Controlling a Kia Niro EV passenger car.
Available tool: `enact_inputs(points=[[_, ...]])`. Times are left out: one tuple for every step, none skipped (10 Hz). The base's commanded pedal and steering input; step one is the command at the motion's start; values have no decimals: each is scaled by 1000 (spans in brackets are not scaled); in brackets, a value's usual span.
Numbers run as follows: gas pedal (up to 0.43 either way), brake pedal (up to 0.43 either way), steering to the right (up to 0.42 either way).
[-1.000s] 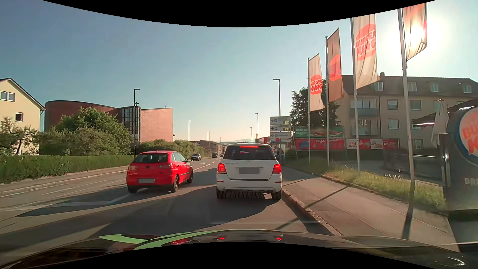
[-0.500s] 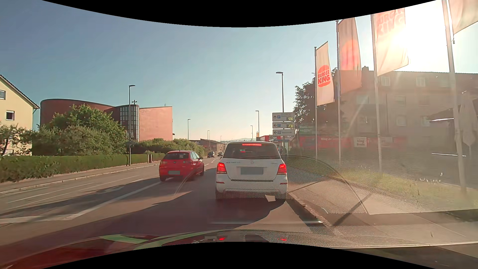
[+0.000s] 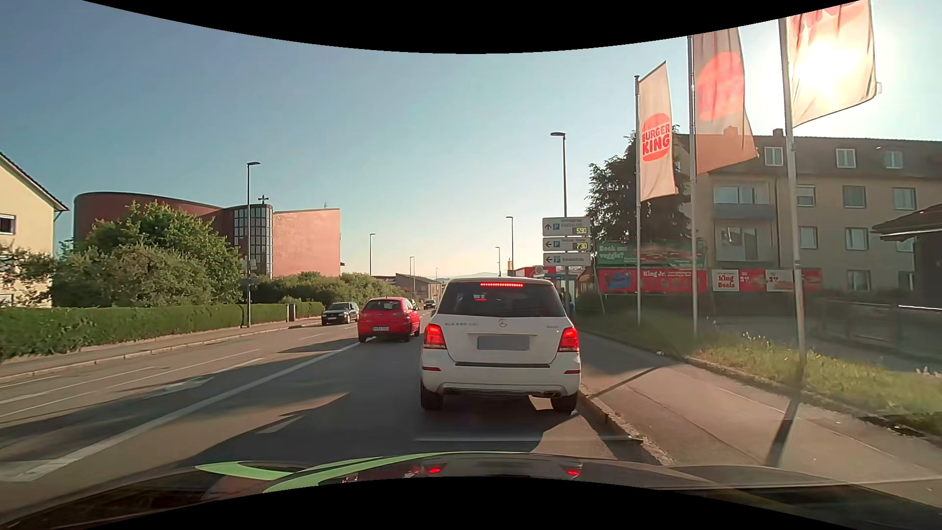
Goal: Follow the waypoints while adhering to traffic rules and regulations
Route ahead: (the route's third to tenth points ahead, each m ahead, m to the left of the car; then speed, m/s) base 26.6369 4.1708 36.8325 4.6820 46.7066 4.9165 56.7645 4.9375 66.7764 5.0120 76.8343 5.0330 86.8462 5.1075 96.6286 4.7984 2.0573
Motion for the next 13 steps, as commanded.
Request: enact_inputs(points=[[0, 226, -7], [0, 226, -7], [0, 232, -6], [0, 232, -6], [0, 238, -6], [0, 238, -6], [0, 244, -6], [0, 244, -5], [0, 256, -5], [0, 256, -5], [0, 262, -4], [0, 262, -4], [0, 262, -4]])
